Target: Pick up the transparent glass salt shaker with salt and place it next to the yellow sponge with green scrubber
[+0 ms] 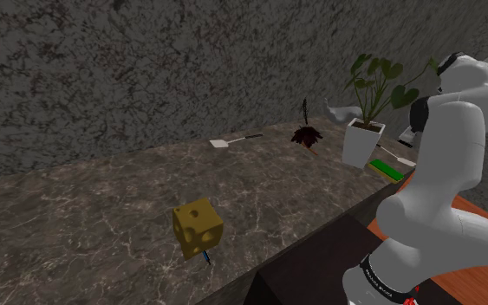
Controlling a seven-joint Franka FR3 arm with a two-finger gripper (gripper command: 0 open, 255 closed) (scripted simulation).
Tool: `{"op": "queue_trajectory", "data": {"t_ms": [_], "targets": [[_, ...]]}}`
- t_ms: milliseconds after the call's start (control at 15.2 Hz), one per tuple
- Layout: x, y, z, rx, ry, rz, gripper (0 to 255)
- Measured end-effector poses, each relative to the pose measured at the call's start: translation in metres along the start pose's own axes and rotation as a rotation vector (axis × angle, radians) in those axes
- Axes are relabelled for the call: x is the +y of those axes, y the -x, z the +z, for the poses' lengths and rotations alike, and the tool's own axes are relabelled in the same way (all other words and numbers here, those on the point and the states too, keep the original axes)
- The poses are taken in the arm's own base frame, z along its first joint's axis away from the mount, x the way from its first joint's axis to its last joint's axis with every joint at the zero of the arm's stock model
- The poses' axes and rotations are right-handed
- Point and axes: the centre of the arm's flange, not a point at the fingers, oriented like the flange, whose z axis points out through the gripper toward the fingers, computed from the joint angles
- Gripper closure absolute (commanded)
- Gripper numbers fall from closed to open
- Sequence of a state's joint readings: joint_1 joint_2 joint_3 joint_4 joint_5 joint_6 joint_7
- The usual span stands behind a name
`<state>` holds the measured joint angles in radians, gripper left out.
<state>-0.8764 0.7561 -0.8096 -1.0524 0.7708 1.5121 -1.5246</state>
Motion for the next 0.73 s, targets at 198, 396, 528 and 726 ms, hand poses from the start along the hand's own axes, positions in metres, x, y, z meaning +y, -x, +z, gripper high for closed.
{"op": "queue_trajectory", "data": {"t_ms": [198,396,528,726], "targets": [[0.003,0.004,0.015,0.000,0.000,0.000,255],[0.004,0.007,0.029,0.000,0.000,0.000,255],[0.005,0.010,0.040,0.000,0.000,0.000,255],[0.007,0.014,0.056,0.000,0.000,0.000,255]]}}
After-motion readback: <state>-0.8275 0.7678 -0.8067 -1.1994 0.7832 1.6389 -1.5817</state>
